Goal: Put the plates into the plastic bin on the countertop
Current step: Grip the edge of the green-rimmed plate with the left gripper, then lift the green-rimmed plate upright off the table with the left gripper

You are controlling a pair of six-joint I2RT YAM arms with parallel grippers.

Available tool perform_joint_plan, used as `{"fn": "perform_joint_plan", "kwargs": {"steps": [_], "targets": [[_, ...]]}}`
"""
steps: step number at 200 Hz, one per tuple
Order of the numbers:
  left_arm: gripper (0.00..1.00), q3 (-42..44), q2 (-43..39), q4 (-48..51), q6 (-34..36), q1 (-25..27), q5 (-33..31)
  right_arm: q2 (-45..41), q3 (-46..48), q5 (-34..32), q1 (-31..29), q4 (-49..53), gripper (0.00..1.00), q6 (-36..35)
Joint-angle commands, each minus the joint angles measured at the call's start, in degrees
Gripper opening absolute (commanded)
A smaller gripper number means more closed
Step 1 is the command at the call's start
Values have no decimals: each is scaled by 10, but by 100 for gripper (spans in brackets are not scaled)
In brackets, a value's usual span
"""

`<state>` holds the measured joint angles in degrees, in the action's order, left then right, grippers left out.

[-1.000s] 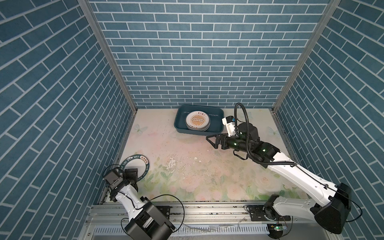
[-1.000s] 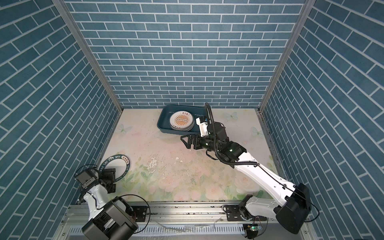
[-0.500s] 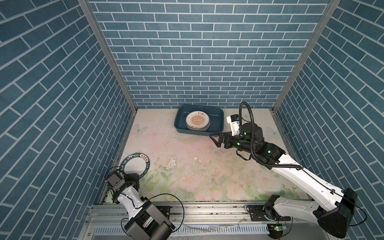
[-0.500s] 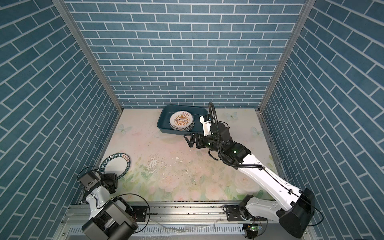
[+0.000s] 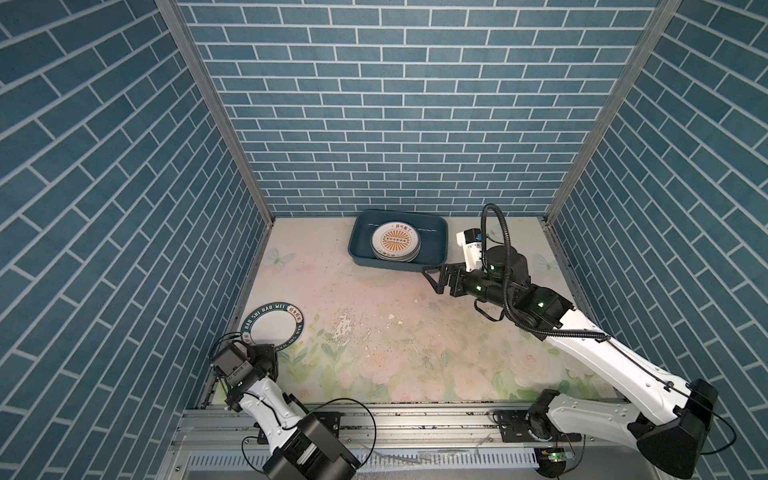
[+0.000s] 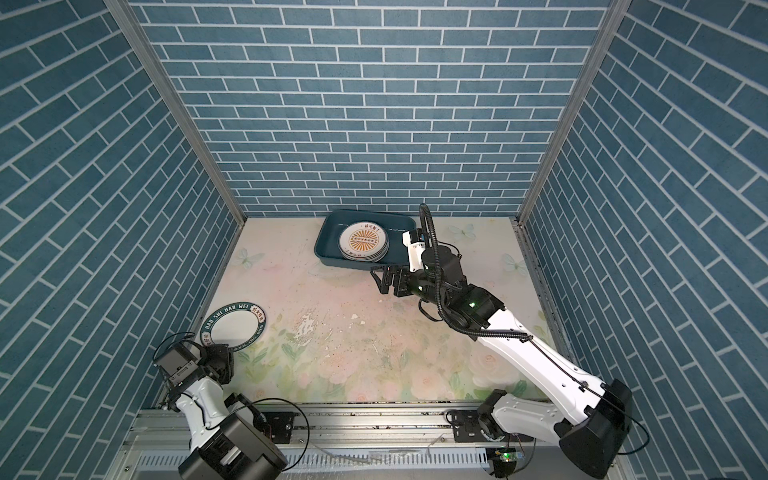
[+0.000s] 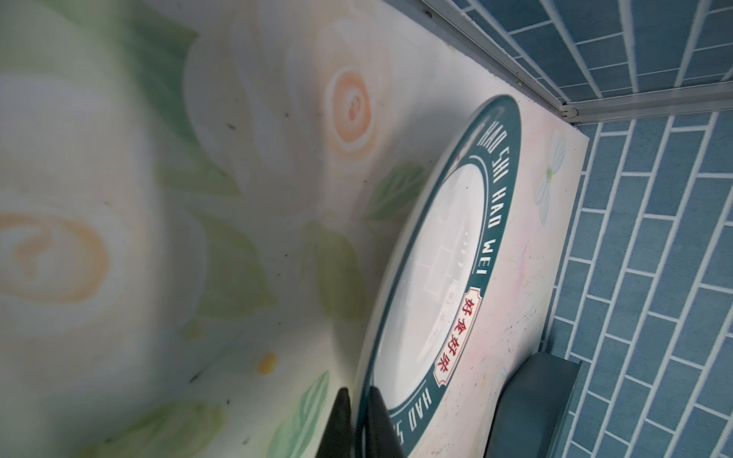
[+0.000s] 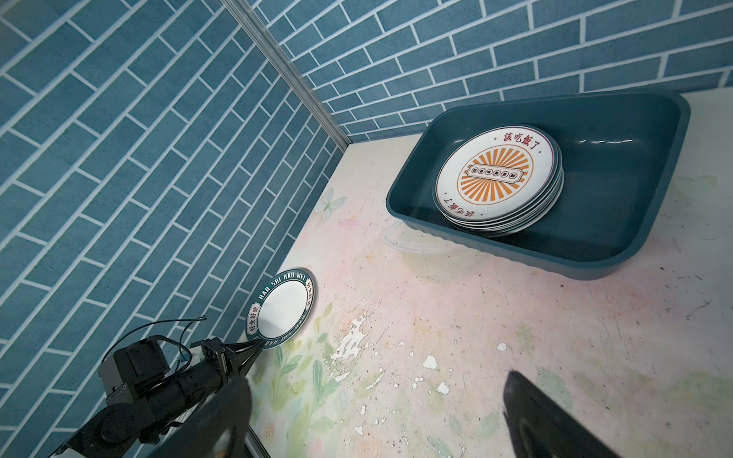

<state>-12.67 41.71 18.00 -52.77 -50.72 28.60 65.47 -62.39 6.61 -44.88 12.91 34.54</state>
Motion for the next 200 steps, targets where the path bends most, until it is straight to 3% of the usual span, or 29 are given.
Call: {"fn": "perform_joint_plan", "kwargs": {"steps": [1, 62, 133, 200], "targets": [[4, -14, -7, 40, 8, 0, 0, -12, -1, -10, 2, 6, 98, -18], [3, -66, 3, 49, 14, 0, 39, -17, 3, -11, 6, 9, 98, -21], [2, -154, 71, 58, 58, 2, 157, -34, 0, -13, 43, 40, 98, -38], [2, -256, 64, 98, 67, 41, 180, -67, 19, 21, 104, 53, 99, -37]]}}
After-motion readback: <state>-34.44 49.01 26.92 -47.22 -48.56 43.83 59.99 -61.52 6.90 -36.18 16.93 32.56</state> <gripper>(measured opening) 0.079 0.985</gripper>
